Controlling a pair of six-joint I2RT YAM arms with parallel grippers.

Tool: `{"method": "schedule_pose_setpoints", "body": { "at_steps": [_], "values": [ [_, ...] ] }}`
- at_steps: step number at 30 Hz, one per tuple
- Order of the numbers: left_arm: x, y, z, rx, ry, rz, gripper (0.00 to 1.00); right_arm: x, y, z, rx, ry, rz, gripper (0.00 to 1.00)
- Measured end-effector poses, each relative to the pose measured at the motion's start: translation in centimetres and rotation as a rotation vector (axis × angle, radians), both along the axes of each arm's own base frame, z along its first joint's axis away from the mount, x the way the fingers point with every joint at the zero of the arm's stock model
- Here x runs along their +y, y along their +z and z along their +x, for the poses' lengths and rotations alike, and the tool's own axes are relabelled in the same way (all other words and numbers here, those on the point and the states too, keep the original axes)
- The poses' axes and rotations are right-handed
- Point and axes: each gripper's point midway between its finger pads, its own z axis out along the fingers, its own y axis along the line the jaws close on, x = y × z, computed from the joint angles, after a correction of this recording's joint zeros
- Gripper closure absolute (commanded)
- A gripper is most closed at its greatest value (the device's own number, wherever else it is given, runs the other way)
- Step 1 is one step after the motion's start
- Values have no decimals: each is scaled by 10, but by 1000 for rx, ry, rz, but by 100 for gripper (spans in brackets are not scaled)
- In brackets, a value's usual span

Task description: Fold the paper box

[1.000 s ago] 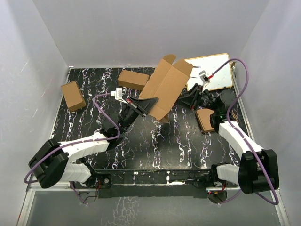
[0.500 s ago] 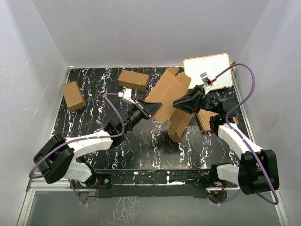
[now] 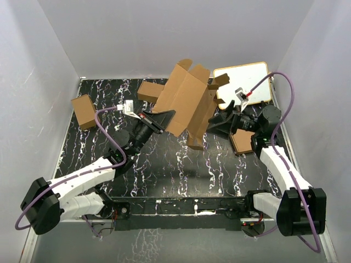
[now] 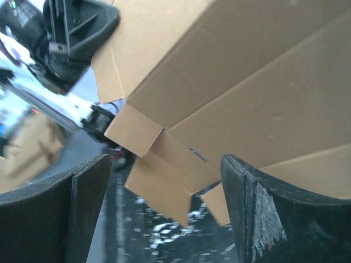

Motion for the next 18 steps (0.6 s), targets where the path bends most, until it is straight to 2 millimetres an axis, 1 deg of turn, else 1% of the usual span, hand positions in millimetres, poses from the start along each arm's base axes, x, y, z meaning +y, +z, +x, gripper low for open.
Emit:
{"method": "schedule_pose_setpoints", "body": {
  "at_steps": [2,4,6,9,11,12,15,18],
  "values": [
    [-3,-2,2,-5,-5,3,100,3,-6,2,106,0,29,12],
    [-9,-9,4,0,-20,14,100,6,-6,9,207,-9,60,10],
    [-18,-22,8,19,-37,33,100,9,2,17,273,-30,85,10],
    [-29,-41,13,49,-61,55,100,11,23,31,322,-90,110,11],
    [-35,-47,14,58,-79,57,100,11,36,41,339,-141,121,12],
    [-36,-49,14,61,-86,59,100,10,38,44,350,-164,125,13],
    [-39,-47,12,55,-102,50,100,7,31,53,402,-223,124,15],
    [-38,-46,12,50,-99,46,100,2,15,61,469,-294,104,15]
  ]
}}
